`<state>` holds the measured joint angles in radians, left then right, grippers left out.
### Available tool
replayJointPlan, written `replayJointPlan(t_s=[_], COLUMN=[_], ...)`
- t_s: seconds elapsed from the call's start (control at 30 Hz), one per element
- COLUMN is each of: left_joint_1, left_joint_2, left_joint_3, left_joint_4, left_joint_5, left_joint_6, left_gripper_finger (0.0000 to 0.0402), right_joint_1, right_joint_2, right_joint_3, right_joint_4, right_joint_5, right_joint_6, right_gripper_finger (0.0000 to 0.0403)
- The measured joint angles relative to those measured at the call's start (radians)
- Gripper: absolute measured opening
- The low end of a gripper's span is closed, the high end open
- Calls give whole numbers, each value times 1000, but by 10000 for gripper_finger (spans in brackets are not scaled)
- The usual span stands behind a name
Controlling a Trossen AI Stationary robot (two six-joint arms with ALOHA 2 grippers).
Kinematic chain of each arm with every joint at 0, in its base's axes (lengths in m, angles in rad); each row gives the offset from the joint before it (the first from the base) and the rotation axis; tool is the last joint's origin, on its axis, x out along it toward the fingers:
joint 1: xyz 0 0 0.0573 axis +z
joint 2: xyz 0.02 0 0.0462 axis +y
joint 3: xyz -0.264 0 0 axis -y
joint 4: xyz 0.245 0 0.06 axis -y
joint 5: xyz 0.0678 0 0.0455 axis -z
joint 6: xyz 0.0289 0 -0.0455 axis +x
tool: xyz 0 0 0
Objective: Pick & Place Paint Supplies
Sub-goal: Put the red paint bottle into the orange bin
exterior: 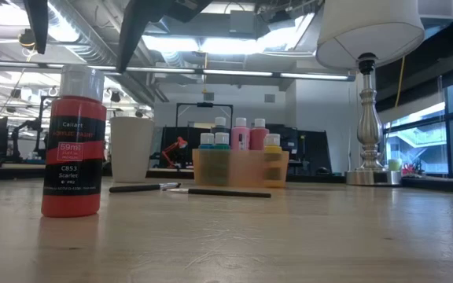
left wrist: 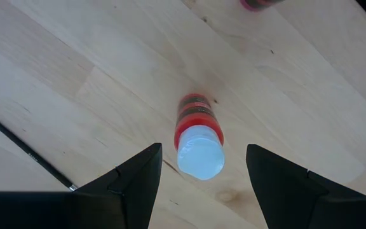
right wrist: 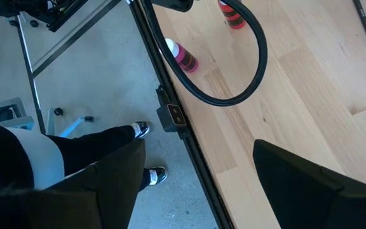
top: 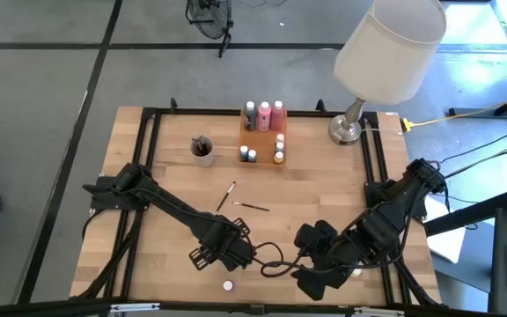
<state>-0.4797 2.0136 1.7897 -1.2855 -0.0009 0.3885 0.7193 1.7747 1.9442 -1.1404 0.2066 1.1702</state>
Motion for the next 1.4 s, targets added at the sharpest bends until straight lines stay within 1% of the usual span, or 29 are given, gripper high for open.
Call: replayJointPlan(t_s=[0.13, 0.33, 0.6, 1.0, 1.4], left_joint_1=[0, 12, 12, 13, 18], left_joint_2=[0, -2, -5, -5, -5], left_joint_3=[-4, -78, -78, -78, -79], left_joint_4=[1, 44, 50, 71, 79], left_joint_5=[-4, 21, 23, 18, -1], left_joint_6=[6, 11, 26, 46, 55], left_gripper_finger=[226, 226, 226, 225, 192], right_joint_1=[0, -10, -33, -33, -33], right_joint_2=[0, 0, 0, 0, 0], right_joint_3=[0, 0, 0, 0, 0], right_joint_4=[0, 0, -1, 0, 0], right_joint_5=[0, 0, -8, -24, -35], right_joint_6=[0, -1, -8, -8, -7], right_gripper_finger=[296, 296, 296, 296, 296])
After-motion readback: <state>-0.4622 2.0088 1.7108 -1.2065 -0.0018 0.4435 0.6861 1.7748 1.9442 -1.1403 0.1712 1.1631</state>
